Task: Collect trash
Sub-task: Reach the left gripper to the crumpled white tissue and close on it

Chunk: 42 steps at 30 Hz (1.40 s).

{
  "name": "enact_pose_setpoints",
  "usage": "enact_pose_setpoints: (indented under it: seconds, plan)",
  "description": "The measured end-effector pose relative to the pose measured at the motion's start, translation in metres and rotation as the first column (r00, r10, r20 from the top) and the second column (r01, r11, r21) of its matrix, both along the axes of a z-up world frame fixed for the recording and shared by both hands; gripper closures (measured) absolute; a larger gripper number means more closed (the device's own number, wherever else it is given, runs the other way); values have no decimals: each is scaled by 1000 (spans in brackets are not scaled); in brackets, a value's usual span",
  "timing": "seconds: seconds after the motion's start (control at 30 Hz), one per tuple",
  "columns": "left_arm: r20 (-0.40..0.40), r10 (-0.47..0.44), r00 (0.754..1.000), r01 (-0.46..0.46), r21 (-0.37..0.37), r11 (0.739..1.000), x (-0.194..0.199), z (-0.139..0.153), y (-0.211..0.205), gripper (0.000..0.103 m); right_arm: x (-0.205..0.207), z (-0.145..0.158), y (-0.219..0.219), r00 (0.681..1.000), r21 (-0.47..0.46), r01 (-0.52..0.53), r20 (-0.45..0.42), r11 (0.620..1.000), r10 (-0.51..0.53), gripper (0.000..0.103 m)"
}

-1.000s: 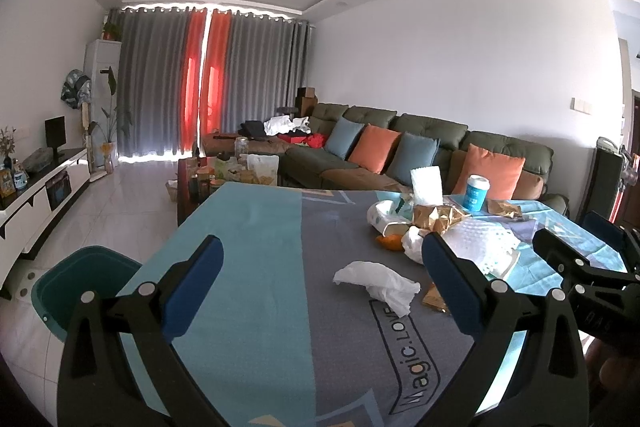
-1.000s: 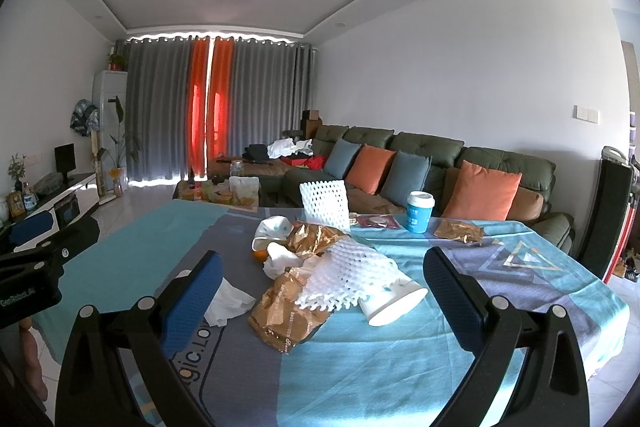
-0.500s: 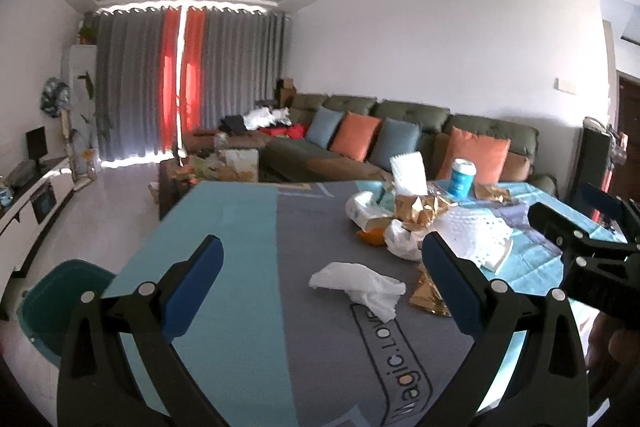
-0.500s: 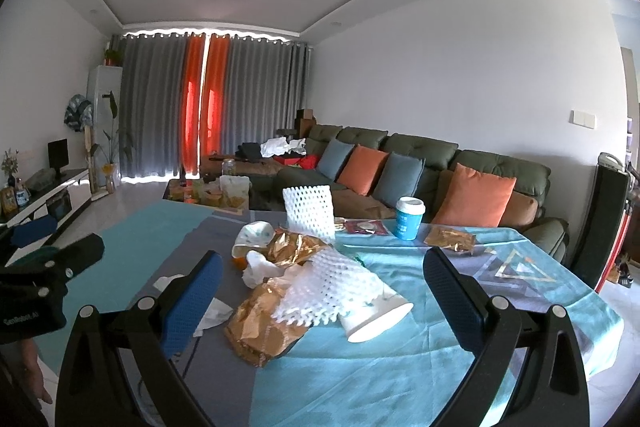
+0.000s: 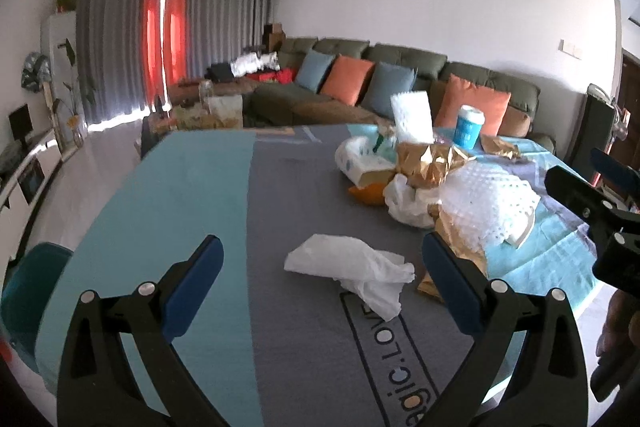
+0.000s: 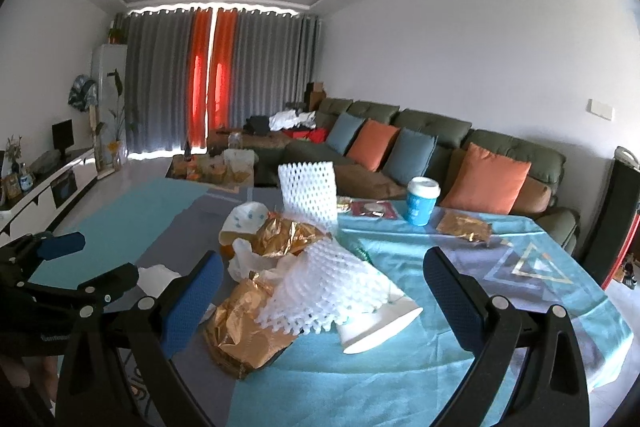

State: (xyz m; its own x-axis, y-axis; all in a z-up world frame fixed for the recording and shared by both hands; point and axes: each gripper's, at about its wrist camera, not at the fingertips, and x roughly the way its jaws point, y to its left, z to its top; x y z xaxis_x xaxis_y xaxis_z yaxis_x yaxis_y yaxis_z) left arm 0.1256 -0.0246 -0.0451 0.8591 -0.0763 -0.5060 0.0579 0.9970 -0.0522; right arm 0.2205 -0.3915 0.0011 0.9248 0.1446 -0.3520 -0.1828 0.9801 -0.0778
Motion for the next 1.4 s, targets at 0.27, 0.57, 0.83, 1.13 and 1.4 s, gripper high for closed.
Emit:
enact_pose_setpoints:
  seconds: [0.27, 0.57, 0.83, 1.13, 1.4]
  plan:
    - [-81, -13, 997, 12, -13, 1000, 27, -16, -7, 5, 27, -3, 0, 999, -12, -9, -53, 1000, 9, 6]
    - [-168, -10, 986, 3, -44, 999, 55, -34, -11, 5, 36, -6, -2, 997, -23, -6, -80, 1000, 4, 6]
    - [-189, -20, 982, 15, -25, 1000, 67, -42, -18, 29, 43, -9, -4, 995, -13, -3, -96, 1000, 2, 6]
    - [-222, -53, 974, 46, -36, 998, 72, -51, -26, 67, 49, -10, -4, 994, -4, -9, -107, 1000, 8, 6]
    - [-177, -51, 983, 42, -54, 998, 66, -48, -20, 82, 64, -15, -4, 990, -3, -33, -138, 999, 32, 6]
